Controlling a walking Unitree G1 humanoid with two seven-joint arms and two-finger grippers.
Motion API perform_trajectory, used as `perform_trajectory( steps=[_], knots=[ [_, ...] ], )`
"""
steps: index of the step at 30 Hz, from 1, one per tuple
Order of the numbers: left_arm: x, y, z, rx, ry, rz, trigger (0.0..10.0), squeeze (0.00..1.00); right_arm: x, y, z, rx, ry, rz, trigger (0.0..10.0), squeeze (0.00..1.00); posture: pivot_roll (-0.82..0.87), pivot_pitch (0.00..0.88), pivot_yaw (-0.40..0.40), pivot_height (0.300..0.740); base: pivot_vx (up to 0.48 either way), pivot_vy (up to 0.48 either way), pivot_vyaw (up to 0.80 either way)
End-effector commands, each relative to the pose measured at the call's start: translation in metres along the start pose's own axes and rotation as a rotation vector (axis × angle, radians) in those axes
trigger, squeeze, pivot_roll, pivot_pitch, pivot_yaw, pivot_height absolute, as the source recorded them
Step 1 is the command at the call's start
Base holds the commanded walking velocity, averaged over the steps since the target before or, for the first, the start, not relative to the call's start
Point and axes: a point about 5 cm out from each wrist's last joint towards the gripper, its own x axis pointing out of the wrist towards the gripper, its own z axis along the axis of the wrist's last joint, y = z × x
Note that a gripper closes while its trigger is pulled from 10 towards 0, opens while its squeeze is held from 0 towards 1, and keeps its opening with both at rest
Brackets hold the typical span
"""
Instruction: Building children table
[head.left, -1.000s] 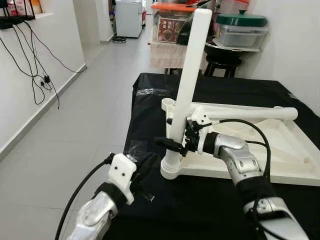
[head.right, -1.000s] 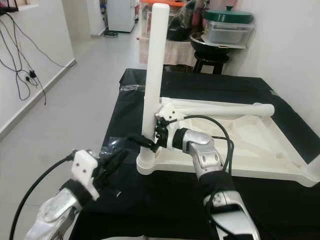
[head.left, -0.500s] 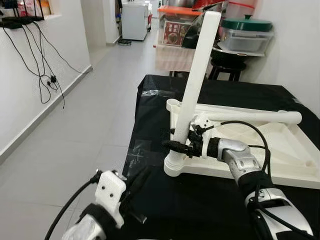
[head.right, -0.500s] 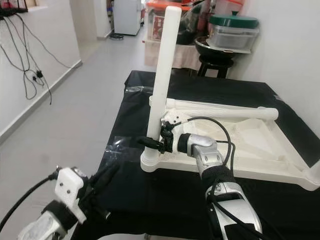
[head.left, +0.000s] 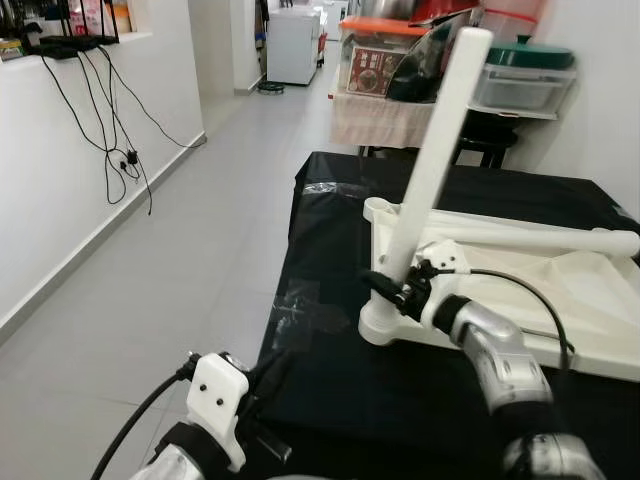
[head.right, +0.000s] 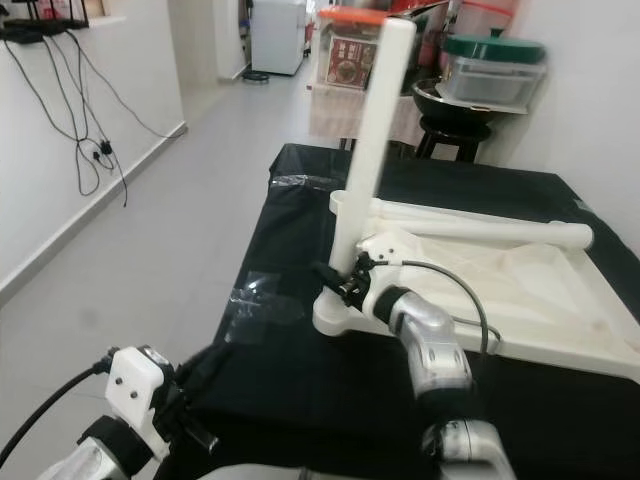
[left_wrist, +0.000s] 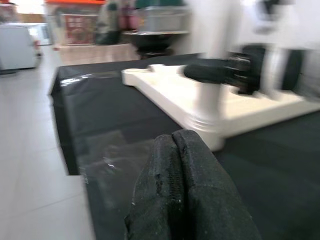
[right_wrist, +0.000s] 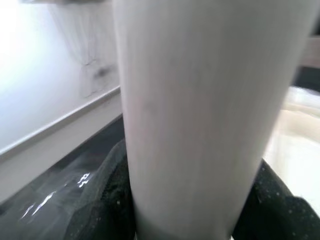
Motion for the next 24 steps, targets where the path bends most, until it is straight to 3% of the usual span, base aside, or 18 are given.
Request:
perform_trajectory(
  steps=[1, 2, 4, 10, 11, 12, 13, 16, 18, 20, 21, 24],
  knots=[
    [0.003, 0.0, -0.001, -0.018, 0.0, -0.012, 10.0, 0.0, -0.01, 0.001, -0.012, -0.046, 0.095, -0.064, 0.0, 0.0, 0.06, 0.014, -0.048, 0.74, 0.0, 0.0, 0.0],
    [0.006, 0.0, -0.002, -0.018, -0.002, -0.024, 10.0, 0.0, -0.012, 0.006, -0.012, -0.061, 0.09, -0.063, 0.0, 0.0, 0.06, 0.013, -0.052, 0.74, 0.0, 0.0, 0.0],
    [0.009, 0.001, -0.003, -0.023, 0.0, -0.042, 10.0, 0.0, -0.005, 0.002, -0.009, -0.133, 0.076, -0.023, 0.0, 0.0, 0.07, 0.01, -0.059, 0.74, 0.0, 0.0, 0.0],
    [0.012, 0.003, -0.004, -0.032, -0.001, -0.05, 10.0, 0.0, -0.004, 0.002, -0.011, -0.145, 0.093, -0.018, 0.0, 0.0, 0.06, 0.009, -0.056, 0.74, 0.0, 0.0, 0.0],
    [0.014, 0.004, -0.004, -0.025, -0.003, -0.05, 10.0, 0.0, -0.004, 0.007, -0.011, -0.133, 0.093, 0.022, 10.0, 0.0, 0.06, 0.01, -0.057, 0.74, 0.0, 0.0, 0.0],
    [0.014, 0.004, -0.004, -0.025, -0.003, -0.05, 10.0, 0.0, -0.004, 0.007, -0.011, -0.133, 0.093, 0.022, 10.0, 0.0, 0.06, 0.01, -0.057, 0.74, 0.0, 0.0, 0.0],
    [0.016, 0.005, -0.004, -0.02, -0.004, -0.049, 10.0, 0.0, -0.005, 0.011, -0.01, -0.124, 0.095, 0.04, 10.0, 1.0, 0.06, 0.01, -0.057, 0.74, 0.0, 0.0, 0.0],
    [0.019, 0.006, -0.003, -0.011, -0.008, -0.052, 10.0, 0.0, -0.003, 0.017, -0.003, -0.086, 0.055, 0.11, 10.0, 1.0, 0.06, 0.007, -0.057, 0.74, 0.0, 0.0, 0.0],
    [0.027, 0.005, -0.001, 0.003, -0.016, -0.075, 10.0, 0.0, 0.001, 0.03, 0.026, -0.04, -0.086, 0.317, 10.0, 1.0, 0.05, 0.003, -0.054, 0.74, 0.0, 0.0, 0.0],
    [0.032, 0.003, -0.001, 0.009, -0.019, -0.096, 10.0, 0.0, 0.004, 0.03, 0.04, -0.04, -0.132, 0.452, 10.0, 1.0, 0.05, 0.0, -0.054, 0.74, 0.0, 0.0, 0.0],
    [0.033, 0.003, -0.002, 0.005, -0.019, -0.1, 10.0, 0.0, 0.009, 0.024, 0.04, -0.079, -0.122, 0.499, 10.0, 0.0, 0.05, 0.0, -0.057, 0.74, 0.0, 0.0, 0.0],
    [0.033, 0.002, -0.002, 0.0, -0.02, -0.103, 10.0, 0.0, 0.017, 0.014, 0.038, -0.141, -0.101, 0.565, 10.0, 0.0, 0.06, 0.0, -0.062, 0.74, 0.0, 0.0, 0.0]
  ],
)
